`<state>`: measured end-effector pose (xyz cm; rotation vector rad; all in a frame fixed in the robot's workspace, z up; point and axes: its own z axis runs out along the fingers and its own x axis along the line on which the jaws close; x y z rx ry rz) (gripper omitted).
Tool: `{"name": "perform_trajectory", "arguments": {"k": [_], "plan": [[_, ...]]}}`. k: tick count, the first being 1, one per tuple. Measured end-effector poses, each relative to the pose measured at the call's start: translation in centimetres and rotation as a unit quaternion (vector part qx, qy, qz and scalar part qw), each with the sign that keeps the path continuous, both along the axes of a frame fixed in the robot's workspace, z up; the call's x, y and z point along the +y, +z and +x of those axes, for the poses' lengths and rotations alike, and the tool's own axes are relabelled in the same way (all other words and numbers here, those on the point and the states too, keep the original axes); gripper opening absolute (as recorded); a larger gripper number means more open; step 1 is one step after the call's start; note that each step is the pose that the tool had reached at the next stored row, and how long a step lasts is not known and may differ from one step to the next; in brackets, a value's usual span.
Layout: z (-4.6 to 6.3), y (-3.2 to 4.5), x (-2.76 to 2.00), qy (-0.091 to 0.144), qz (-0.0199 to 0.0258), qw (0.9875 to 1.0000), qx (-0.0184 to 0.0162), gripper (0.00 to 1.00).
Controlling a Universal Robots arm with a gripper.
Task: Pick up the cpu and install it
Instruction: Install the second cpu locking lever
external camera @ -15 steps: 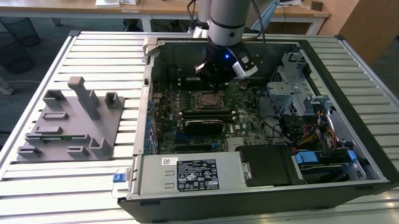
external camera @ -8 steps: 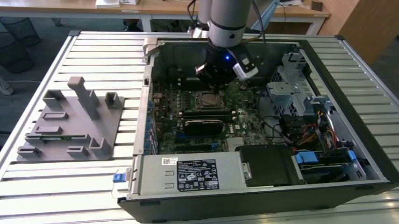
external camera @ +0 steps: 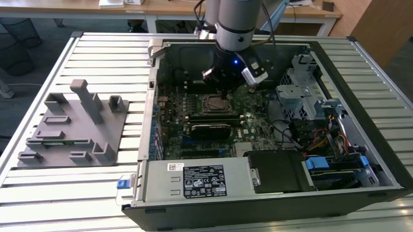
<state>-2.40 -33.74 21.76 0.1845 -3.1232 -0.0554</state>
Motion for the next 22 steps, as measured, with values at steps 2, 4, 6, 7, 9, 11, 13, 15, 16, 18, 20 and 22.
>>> {"name": "perform_trajectory", "arguments": {"k": [2,4,6,7,9,11,13,15,16,18,20,22], "plan": [[0.0,0.0,-0.26,0.0,-0.0001,1.0,0.0,0.11],[0.0,0.0,-0.41,0.0,0.0,1.0,0.0,0.11],[0.0,0.02,-0.42,0.0,0.0,1.0,0.0,0.11],[0.0,0.07,-0.43,0.0,-0.0002,1.0,0.0001,0.11],[0.0,0.25,-0.43,0.0,-0.0001,1.0,0.0,0.11],[0.0,0.65,-0.43,0.0,0.0,1.0,0.0,0.11],[0.0,1.2,-0.43,0.0,0.0,1.0,0.0005,0.11],[0.0,1.73,-0.43,0.0,-0.0001,1.0,0.0021,0.11],[0.0,1.84,-0.44,0.0,-0.0002,1.0,0.0031,0.11],[0.0,1.85,-0.49,0.0,-0.0002,1.0,0.0042,0.11],[0.0,1.86,-0.65,0.0,-0.0004,1.0,0.0047,0.11],[0.0,1.86,-0.95,0.0,-0.0004,1.0,0.0049,0.11]]}}
